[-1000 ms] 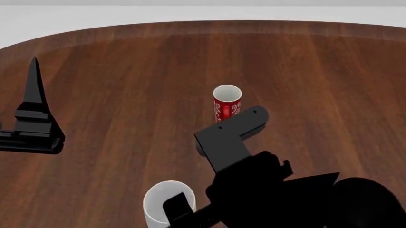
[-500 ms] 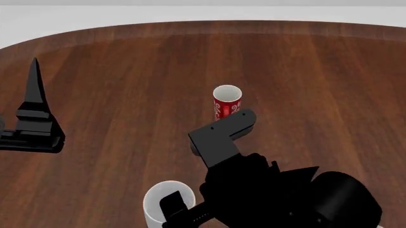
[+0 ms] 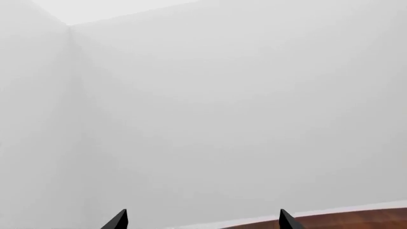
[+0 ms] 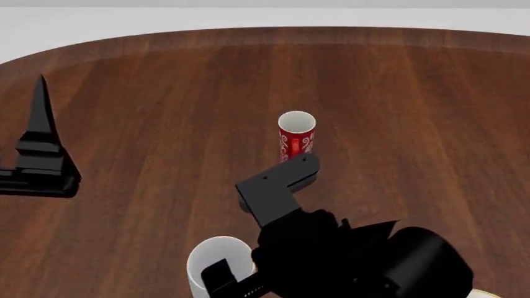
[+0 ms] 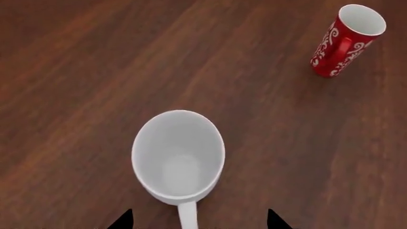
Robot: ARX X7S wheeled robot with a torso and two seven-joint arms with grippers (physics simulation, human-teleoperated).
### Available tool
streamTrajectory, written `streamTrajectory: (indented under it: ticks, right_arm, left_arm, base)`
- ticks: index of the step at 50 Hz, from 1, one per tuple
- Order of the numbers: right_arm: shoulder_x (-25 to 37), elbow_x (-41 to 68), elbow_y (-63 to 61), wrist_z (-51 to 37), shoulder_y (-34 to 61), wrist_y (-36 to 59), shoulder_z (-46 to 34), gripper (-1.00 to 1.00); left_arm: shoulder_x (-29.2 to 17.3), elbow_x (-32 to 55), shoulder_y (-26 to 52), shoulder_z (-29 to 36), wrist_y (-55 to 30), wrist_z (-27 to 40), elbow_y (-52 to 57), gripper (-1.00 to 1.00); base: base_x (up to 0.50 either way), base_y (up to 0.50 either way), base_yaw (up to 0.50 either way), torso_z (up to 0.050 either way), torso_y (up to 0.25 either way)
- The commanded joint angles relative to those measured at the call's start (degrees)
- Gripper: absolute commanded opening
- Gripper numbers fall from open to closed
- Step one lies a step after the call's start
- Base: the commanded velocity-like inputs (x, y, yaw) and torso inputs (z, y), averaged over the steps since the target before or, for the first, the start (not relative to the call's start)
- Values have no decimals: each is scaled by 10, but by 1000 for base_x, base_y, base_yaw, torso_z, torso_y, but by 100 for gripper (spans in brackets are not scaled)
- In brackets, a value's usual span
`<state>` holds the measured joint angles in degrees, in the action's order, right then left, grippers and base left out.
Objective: Put the white mug on the plate.
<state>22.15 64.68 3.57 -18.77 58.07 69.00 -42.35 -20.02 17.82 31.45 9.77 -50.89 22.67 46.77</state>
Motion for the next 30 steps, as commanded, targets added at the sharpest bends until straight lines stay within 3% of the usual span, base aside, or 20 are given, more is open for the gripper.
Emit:
streamTrajectory:
  ticks: [1, 30]
  right_arm:
    - [-7, -8, 12, 10, 0, -5, -14, 100]
    - [-19, -25, 44, 29, 7, -15, -43, 100]
  left_arm:
    - [0, 16, 19, -11, -32, 3, 12, 100]
    - [-4, 25, 19, -13, -32, 8, 14, 100]
  base:
    - [0, 0, 0, 0, 0]
    - [0, 0, 0, 0, 0]
